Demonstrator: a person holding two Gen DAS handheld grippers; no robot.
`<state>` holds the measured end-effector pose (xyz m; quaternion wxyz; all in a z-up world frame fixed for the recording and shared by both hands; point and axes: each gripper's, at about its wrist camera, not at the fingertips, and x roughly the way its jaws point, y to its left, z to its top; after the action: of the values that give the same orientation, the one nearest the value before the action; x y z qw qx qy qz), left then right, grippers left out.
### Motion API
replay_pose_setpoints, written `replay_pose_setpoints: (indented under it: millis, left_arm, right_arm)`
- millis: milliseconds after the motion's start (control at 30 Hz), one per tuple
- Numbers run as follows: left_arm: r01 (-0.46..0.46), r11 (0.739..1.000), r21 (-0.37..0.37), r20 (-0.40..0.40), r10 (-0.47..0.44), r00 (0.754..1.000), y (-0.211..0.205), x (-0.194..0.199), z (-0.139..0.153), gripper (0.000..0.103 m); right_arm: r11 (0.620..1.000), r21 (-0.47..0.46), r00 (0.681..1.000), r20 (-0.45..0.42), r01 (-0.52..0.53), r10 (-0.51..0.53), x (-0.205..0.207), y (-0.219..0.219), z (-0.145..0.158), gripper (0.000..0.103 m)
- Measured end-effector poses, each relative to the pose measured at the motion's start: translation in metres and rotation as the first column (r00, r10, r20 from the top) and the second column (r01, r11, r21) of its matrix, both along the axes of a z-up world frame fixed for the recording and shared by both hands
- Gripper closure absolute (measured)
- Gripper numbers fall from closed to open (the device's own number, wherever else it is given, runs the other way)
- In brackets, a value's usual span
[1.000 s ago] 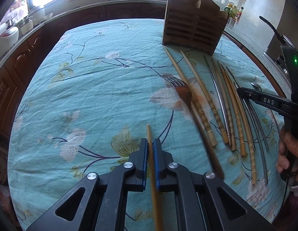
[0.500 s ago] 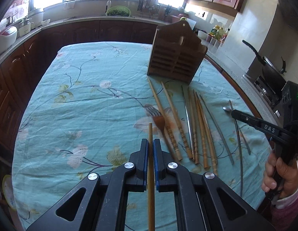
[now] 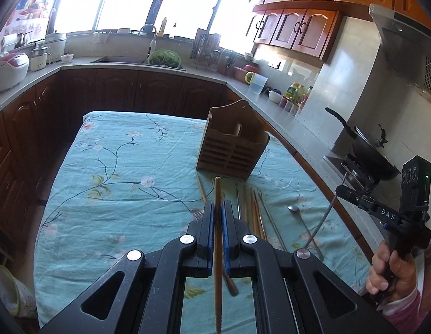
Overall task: Organize utensils
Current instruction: 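Lift both chopsticks into the wooden holder and open both tools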
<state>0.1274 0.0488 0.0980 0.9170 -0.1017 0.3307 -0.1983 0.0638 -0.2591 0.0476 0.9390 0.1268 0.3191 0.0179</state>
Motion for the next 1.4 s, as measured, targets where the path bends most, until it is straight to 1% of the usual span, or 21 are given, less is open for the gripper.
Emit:
replay_pose_setpoints:
  millis: [300,533,700,800,967,1033,1133,1233,1300,1400]
  left_arm:
    - [-0.008,1.000,-0.017,0.032,0.008,0.999,0.002,0.004,0.009,0.100]
    - [-0.007,1.000,-0.019,0.081,0.008,0.997,-0.005,0.023,0.024,0.100]
    - [-0.013,0.999,-0.031,0.118,0.017,0.993,-0.011,0.045,0.032,0.100]
    - [-0.017,0.998,-0.053,0.138,0.024,0.990,-0.014,0.065,0.038,0.100]
    - [-0.015,0.996,-0.083,0.205,0.032,0.978,-0.024,0.103,0.057,0.100]
    - [-0.013,0.995,-0.104,0.245,0.038,0.969,-0.029,0.121,0.066,0.100]
    - [-0.040,0.994,-0.105,0.297,0.070,0.952,-0.038,0.153,0.072,0.100]
    - [-0.093,0.991,-0.097,0.319,0.119,0.940,-0.045,0.190,0.068,0.100]
    - [-0.121,0.987,-0.106,0.319,0.149,0.936,-0.050,0.212,0.058,0.100]
    - [-0.144,0.978,-0.153,0.315,0.187,0.931,-0.054,0.243,0.037,0.100]
  right_arm:
    - [1.000,-0.009,0.999,0.040,-0.006,0.007,0.004,0.001,0.016,0.099]
    - [1.000,-0.014,0.998,0.071,0.001,0.000,0.017,-0.005,0.026,0.099]
    - [1.000,-0.012,0.994,0.105,0.020,-0.019,0.033,-0.014,0.038,0.099]
    - [0.999,-0.013,0.990,0.136,0.034,-0.032,0.046,-0.019,0.047,0.098]
    - [0.998,-0.013,0.976,0.207,0.064,-0.060,0.078,-0.031,0.074,0.098]
    - [0.997,-0.011,0.969,0.236,0.078,-0.074,0.093,-0.037,0.083,0.098]
    - [0.995,-0.004,0.955,0.282,0.099,-0.094,0.117,-0.044,0.095,0.098]
    - [0.993,0.006,0.942,0.313,0.122,-0.117,0.138,-0.052,0.102,0.098]
    - [0.990,-0.002,0.937,0.324,0.138,-0.130,0.152,-0.056,0.103,0.098]
    - [0.988,-0.012,0.934,0.328,0.156,-0.144,0.170,-0.060,0.098,0.098]
